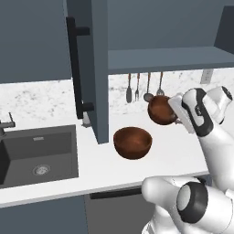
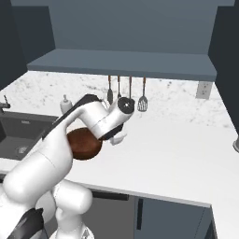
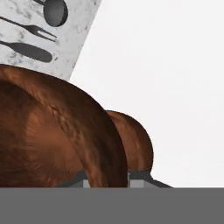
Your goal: Pick up the bowls on the counter and stack them on top of one another in the open cabinet. Place the smaller bowl on top of the larger bowl.
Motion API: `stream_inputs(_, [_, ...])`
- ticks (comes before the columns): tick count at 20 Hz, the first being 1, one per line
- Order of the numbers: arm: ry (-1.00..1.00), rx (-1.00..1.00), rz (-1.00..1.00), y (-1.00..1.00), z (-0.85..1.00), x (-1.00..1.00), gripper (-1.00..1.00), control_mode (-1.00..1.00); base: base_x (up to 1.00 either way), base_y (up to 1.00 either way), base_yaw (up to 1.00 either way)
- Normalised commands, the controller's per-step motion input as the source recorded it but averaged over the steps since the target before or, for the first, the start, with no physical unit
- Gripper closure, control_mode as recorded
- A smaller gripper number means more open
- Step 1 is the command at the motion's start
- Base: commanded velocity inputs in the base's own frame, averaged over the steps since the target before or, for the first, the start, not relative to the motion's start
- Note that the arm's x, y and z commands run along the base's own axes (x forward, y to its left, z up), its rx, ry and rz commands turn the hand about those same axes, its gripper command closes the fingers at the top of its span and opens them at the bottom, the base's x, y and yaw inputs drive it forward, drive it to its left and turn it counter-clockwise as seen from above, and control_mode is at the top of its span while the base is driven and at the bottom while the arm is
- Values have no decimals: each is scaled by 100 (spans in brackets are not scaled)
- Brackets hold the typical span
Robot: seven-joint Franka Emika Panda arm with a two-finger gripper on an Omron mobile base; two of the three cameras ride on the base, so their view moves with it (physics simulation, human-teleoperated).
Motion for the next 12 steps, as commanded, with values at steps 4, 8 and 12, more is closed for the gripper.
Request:
stream_inputs(4, [33, -3, 8, 95, 6, -2, 100, -100, 0, 0, 0])
stream_inputs(8, [24, 0, 11, 55, -28, -2, 100, -100, 0, 0, 0])
stream_inputs(12, [9, 0, 4, 8, -51, 1, 100, -100, 0, 0, 0])
